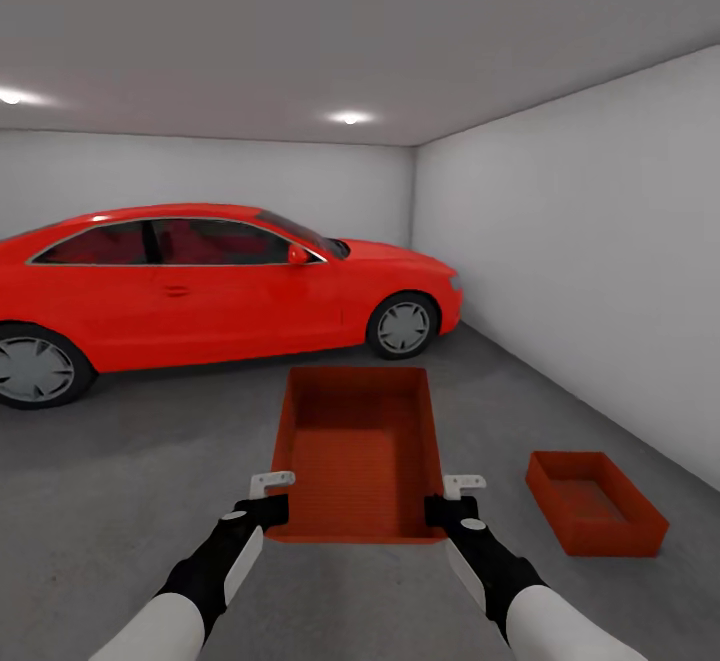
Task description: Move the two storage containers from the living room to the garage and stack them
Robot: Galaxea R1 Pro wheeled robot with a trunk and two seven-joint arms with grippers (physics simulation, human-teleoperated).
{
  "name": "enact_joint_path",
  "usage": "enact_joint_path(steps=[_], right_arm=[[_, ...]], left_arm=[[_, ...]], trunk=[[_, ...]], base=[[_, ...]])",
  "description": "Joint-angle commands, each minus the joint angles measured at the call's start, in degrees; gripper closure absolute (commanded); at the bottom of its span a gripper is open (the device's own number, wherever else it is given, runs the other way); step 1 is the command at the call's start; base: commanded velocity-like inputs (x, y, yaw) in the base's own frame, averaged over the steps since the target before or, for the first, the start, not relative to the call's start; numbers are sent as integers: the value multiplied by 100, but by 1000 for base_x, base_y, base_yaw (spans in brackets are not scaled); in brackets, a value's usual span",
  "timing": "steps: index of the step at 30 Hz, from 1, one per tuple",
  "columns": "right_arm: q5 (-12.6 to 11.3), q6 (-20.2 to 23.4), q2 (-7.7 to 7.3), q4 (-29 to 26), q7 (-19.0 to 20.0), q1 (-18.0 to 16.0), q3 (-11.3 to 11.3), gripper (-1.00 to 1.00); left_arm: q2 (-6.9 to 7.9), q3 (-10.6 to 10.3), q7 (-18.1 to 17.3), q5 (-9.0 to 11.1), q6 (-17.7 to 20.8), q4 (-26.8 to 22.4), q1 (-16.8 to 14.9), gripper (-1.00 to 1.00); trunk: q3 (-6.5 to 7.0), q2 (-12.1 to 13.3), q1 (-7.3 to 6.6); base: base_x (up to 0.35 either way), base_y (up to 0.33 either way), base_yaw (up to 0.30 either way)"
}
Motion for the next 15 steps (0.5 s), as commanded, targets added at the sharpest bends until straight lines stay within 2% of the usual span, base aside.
enact_joint_path(steps=[1, 15], right_arm=[[-37, 21, -37, -12, -59, -4, -85, 100], [-36, 37, -35, -6, -59, -4, -85, 100]], left_arm=[[158, 160, 76, -15, 36, -22, 0, 100], [158, 160, 76, -15, 36, -22, 0, 100]], trunk=[[-2, -4, 5], [-2, -4, 5]], base=[[322, 71, 0], [322, 71, 0]])
